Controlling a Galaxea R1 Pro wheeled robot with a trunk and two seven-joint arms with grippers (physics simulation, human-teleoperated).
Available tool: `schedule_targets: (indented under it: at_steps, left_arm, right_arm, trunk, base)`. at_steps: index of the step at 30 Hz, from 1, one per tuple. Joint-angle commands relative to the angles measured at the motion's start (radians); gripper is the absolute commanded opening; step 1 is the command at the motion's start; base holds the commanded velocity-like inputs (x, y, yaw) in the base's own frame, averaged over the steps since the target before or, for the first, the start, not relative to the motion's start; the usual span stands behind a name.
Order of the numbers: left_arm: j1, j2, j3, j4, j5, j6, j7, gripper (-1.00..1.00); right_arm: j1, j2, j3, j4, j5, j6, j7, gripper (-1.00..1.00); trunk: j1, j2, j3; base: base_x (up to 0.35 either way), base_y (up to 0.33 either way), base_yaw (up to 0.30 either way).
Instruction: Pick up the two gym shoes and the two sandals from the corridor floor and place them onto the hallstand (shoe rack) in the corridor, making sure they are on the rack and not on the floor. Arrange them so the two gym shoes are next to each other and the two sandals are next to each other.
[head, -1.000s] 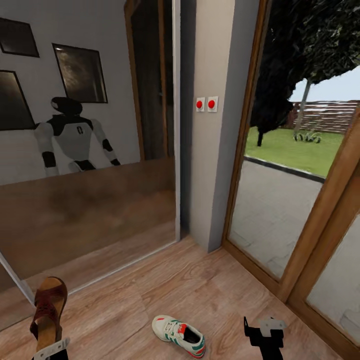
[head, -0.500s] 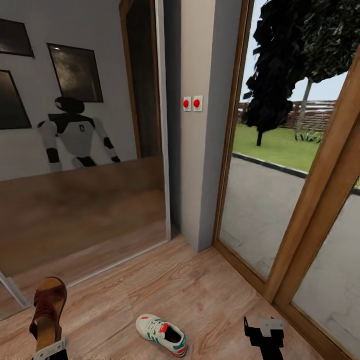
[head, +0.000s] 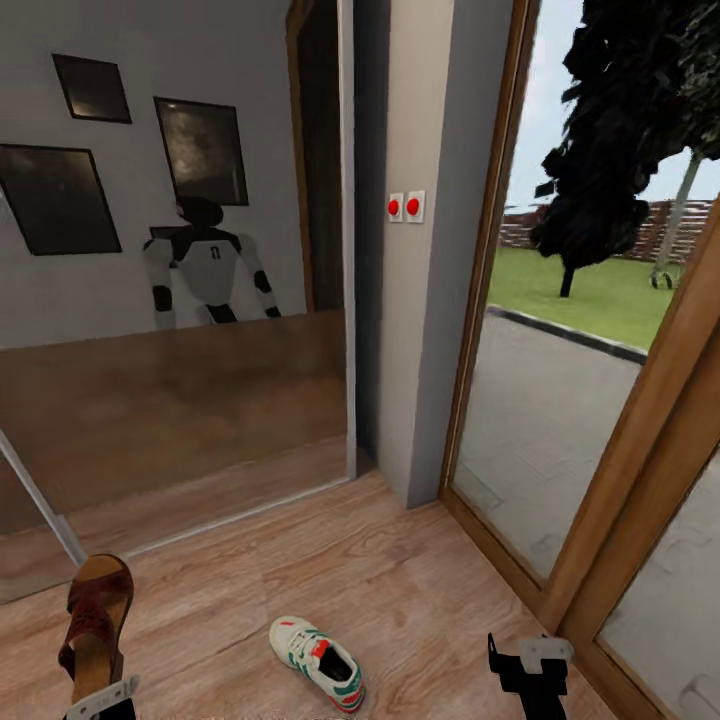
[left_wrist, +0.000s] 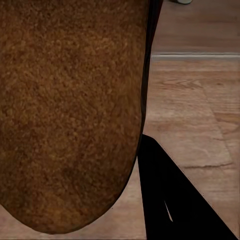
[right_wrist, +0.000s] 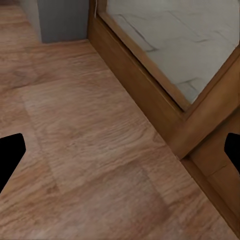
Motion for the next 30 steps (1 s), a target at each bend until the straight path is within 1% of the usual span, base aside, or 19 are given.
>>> schedule_targets:
  at_steps: [1,11,22,30]
  left_arm:
    - [-0.001,0.000,0.004,0.001,0.004,-0.002,-0.009,-1.00]
    - [-0.001,0.000,0.005,0.001,0.004,-0.003,-0.009,-1.00]
    - [-0.001,0.000,0.005,0.001,0.006,-0.003,-0.008,-1.00]
    - [-0.001,0.000,0.005,0.001,0.006,-0.004,-0.008,-1.00]
  right_arm:
    - [0.000,0.000,0.008,0.000,0.000,0.000,-0.008,1.00]
    - [0.000,0.000,0.008,0.000,0.000,0.000,-0.008,1.00]
    - [0.000,0.000,0.008,0.000,0.001,0.000,-0.008,1.00]
    - [0.000,0.000,0.008,0.000,0.001,0.000,-0.008,1.00]
  trunk:
    - [0.000,0.000,-0.001]
    - [0.000,0.000,-0.001]
    - [0.000,0.000,-0.001]
    - [0.000,0.000,-0.001]
  base:
    - [-0.067,-0.270,0.277]
    - [-0.088,-0.269,0.278]
    - [-0.014,-0.269,0.278]
    - [0.000,-0.055,0.278]
